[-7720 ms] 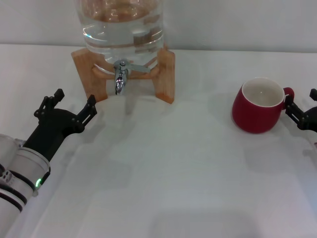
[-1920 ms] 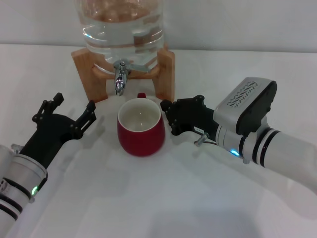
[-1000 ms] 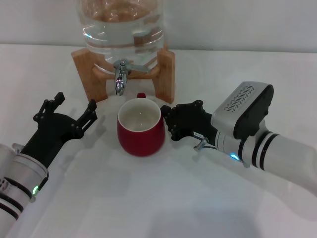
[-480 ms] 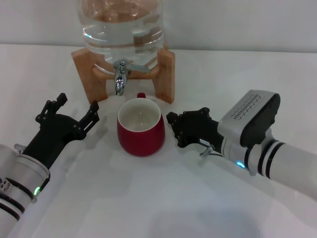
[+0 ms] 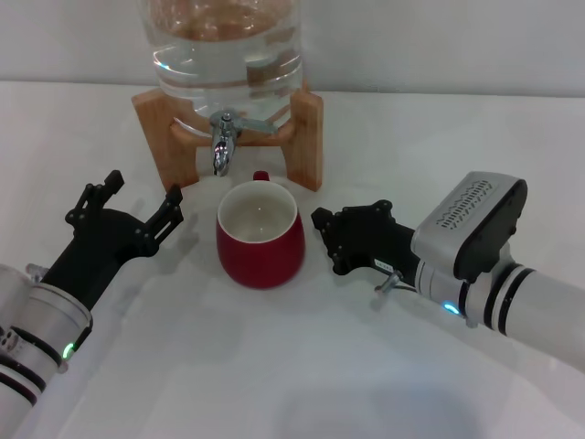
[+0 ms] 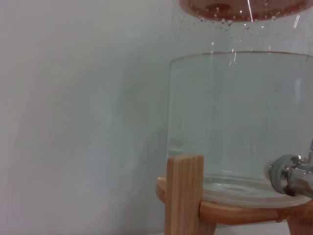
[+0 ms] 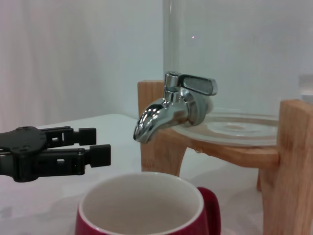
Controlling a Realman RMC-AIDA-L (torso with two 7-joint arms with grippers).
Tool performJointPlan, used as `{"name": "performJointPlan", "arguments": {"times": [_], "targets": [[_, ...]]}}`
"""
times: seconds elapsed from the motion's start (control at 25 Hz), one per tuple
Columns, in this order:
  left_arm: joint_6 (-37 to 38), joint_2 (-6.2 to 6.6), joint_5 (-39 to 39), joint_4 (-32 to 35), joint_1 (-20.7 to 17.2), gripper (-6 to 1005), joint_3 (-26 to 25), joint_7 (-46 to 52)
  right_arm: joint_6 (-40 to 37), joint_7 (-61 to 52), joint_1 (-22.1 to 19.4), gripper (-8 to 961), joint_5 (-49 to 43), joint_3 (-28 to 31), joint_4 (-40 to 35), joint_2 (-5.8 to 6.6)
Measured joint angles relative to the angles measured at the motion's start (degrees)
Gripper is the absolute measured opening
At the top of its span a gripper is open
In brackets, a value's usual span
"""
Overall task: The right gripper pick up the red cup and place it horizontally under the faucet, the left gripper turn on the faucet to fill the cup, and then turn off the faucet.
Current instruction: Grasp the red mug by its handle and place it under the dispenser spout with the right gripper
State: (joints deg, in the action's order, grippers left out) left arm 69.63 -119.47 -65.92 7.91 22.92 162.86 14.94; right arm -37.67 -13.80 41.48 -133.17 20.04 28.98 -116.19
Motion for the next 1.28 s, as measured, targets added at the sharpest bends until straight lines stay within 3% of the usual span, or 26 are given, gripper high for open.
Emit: {"name": "performJointPlan", "arguments": {"times": [0.48,1.28], "targets": [[-0.5,0.0,-0.4,-0.6,-0.1,886,0.0,0.0,-2.5,0.0,-3.2,34,-3.7,-0.1,-0.2,0.25],[-0.5,-0.06,-0.2,-0.7,0.2,886,0.0,0.0,-2.9,-0.1,-4.0,45,-7.5,-0.5,0.6,0.01]]}}
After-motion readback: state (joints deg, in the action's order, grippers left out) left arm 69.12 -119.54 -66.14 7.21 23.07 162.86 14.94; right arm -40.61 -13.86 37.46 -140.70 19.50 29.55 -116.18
